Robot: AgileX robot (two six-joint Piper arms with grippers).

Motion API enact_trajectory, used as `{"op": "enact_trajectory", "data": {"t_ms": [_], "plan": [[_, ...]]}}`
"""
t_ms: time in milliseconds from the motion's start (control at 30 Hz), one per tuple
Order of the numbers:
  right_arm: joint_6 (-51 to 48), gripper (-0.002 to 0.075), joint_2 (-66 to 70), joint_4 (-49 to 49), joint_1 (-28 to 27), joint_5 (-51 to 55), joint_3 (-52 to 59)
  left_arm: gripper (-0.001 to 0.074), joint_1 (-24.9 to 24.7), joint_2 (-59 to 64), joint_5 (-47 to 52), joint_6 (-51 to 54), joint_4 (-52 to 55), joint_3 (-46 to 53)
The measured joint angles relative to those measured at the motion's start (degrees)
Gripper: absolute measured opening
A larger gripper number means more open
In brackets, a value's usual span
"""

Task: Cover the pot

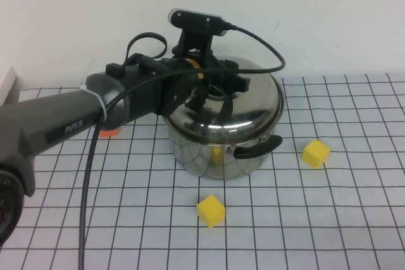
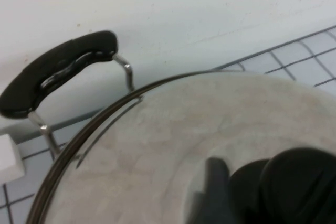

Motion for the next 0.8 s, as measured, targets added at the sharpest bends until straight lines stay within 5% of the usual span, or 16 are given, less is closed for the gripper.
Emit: {"op": "enact_trajectory", "data": {"t_ms": [133, 400, 567, 800], "plan": [[0.0, 0.0009, 0.0, 0.0, 0.0, 0.0, 0.0, 0.058, 0.0, -0.5, 0.7, 0.0, 1.8, 0.0], [0.0, 0.0009, 0.0, 0.0, 0.0, 0.0, 0.0, 0.0607, 0.0, -8.7, 2.2, 0.1, 4.2, 0.0], [0.0, 0.0009, 0.0, 0.0, 0.0, 0.0, 0.0, 0.0459, 0.0, -15.6, 9.1, 0.1, 6.8, 0.0], [0.0, 0.0009, 0.0, 0.0, 0.0, 0.0, 0.0, 0.0073, 0.0, -27.7, 19.9, 0.1, 10.3, 0.0]]}}
